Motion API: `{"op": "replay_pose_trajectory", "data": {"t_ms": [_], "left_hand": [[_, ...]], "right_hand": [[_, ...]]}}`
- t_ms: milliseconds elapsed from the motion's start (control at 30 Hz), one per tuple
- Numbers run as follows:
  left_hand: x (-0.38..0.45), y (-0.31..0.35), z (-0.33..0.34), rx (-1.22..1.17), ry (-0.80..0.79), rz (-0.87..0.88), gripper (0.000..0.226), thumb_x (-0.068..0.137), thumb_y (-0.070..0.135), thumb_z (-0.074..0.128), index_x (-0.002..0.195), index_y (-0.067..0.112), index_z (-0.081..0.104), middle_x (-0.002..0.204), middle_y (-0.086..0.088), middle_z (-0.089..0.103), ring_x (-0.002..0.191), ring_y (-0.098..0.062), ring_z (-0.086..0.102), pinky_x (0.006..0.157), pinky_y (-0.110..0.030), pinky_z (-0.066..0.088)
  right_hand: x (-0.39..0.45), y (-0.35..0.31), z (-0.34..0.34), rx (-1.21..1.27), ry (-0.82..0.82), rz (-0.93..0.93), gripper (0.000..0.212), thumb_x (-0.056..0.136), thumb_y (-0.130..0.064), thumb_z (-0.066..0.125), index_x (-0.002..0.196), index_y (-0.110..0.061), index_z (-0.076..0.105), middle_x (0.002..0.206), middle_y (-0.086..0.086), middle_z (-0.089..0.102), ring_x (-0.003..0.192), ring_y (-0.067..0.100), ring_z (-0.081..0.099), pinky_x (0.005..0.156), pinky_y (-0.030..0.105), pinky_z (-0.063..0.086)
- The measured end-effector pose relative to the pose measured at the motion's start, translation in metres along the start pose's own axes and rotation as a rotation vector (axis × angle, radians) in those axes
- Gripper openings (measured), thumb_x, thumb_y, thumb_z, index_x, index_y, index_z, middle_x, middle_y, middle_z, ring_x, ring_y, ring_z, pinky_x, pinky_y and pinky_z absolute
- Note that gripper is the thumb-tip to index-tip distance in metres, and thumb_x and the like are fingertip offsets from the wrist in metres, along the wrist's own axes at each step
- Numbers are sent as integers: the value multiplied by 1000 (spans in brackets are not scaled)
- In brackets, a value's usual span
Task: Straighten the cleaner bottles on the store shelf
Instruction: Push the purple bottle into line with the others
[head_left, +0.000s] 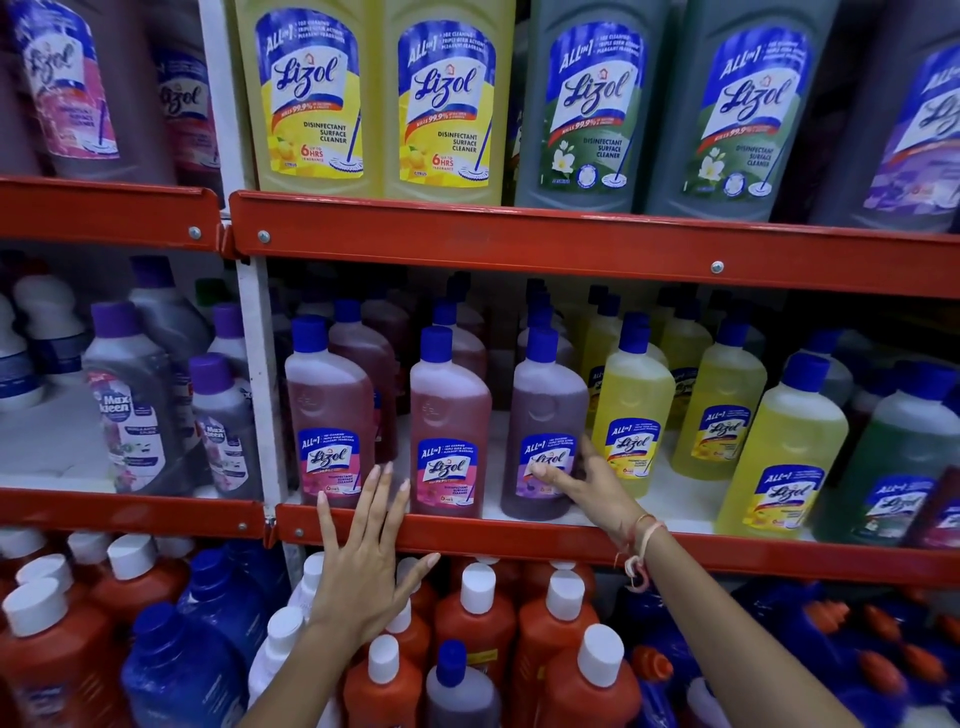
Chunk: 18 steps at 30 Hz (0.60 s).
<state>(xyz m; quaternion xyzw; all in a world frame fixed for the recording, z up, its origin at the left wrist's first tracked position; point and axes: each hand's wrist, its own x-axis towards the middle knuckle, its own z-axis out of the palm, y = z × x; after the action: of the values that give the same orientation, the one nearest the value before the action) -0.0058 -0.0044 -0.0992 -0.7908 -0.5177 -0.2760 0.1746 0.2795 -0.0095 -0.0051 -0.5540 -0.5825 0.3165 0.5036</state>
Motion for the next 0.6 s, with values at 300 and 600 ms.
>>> {"op": "replay_pose_trajectory", "data": {"t_ms": [300, 600], "left_hand": [[-1, 0, -2, -17, -8, -1, 87, 89, 69, 33, 156, 16, 13, 166, -9, 15, 153, -23, 8, 119, -62, -1], [-1, 1, -4, -4, -28, -12, 85, 90, 69, 28, 156, 17, 12, 165, -10, 18, 153, -23, 9, 118, -63, 3]], "right_hand": [[-22, -8, -2, -39, 5, -27, 50, 79, -20, 74, 122, -16, 49, 99, -6, 65, 86, -1, 63, 59, 6, 51], [-26, -9, -1, -94, 31, -21, 57, 75, -37, 74, 122, -19, 48, 107, -3, 65, 90, 4, 63, 70, 15, 52]]}}
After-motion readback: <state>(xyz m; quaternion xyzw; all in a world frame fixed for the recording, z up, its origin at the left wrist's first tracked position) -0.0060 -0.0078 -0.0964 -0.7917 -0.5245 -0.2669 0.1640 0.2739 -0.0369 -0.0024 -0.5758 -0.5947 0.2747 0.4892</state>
